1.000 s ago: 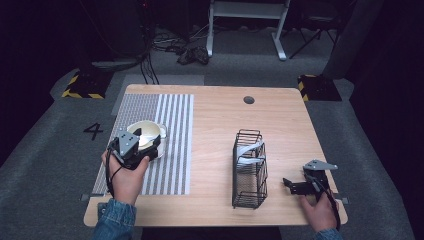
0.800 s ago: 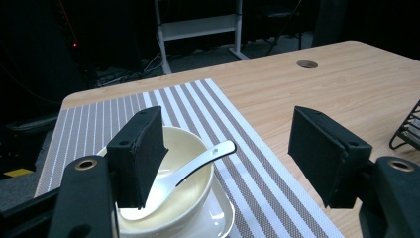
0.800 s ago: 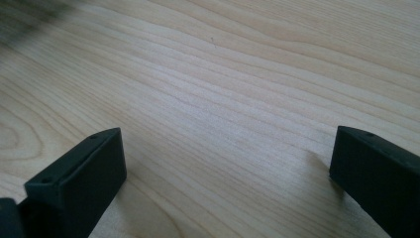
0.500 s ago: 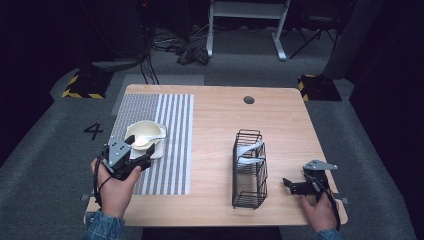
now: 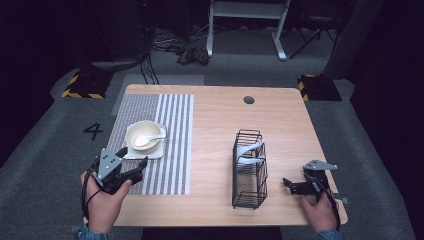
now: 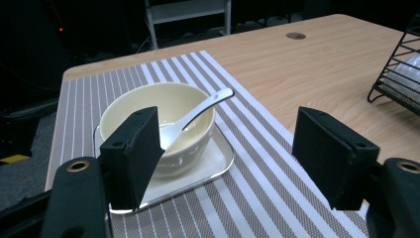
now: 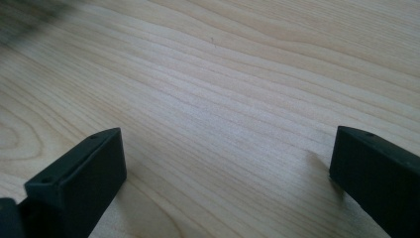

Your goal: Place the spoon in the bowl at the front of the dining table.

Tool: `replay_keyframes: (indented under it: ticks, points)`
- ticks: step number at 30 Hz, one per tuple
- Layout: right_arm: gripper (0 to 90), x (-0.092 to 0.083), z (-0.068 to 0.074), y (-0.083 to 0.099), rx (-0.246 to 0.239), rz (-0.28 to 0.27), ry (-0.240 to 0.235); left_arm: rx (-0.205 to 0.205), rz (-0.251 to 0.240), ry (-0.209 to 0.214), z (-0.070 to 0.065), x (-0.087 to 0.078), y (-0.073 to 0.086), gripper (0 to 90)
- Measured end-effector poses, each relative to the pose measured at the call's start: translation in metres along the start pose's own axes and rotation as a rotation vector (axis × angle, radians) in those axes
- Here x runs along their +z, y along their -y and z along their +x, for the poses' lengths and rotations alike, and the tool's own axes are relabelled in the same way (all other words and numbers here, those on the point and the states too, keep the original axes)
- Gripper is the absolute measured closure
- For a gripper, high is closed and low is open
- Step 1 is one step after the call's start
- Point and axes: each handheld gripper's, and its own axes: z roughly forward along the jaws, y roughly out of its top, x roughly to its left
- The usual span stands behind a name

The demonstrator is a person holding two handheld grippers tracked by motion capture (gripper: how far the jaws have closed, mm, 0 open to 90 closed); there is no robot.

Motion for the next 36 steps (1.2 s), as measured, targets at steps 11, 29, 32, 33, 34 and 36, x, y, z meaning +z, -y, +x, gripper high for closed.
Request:
replay_keyframes:
  ticks: [11, 29, 32, 33, 34, 36]
  points:
    - [0.9, 0.000, 0.000, 0.000, 0.000, -0.001, 0.001, -0.029, 0.016, -0.011, 0.008, -0.009, 0.026, 26.0]
    - [0.9, 0.000, 0.000, 0.000, 0.000, -0.001, 0.001, -0.028, 0.052, -0.007, 0.017, -0.013, 0.060, 24.0]
    - [0.9, 0.000, 0.000, 0.000, 0.000, -0.001, 0.001, -0.031, 0.068, -0.007, 0.019, -0.013, 0.065, 23.3]
    - [0.9, 0.000, 0.000, 0.000, 0.000, -0.001, 0.001, -0.037, 0.070, -0.005, 0.019, -0.012, 0.066, 23.2]
    - [0.9, 0.000, 0.000, 0.000, 0.000, -0.001, 0.001, -0.036, 0.077, -0.005, 0.019, -0.012, 0.067, 23.1]
    - [0.9, 0.000, 0.000, 0.000, 0.000, 0.000, 0.000, -0.040, 0.087, -0.004, 0.020, -0.012, 0.070, 22.9]
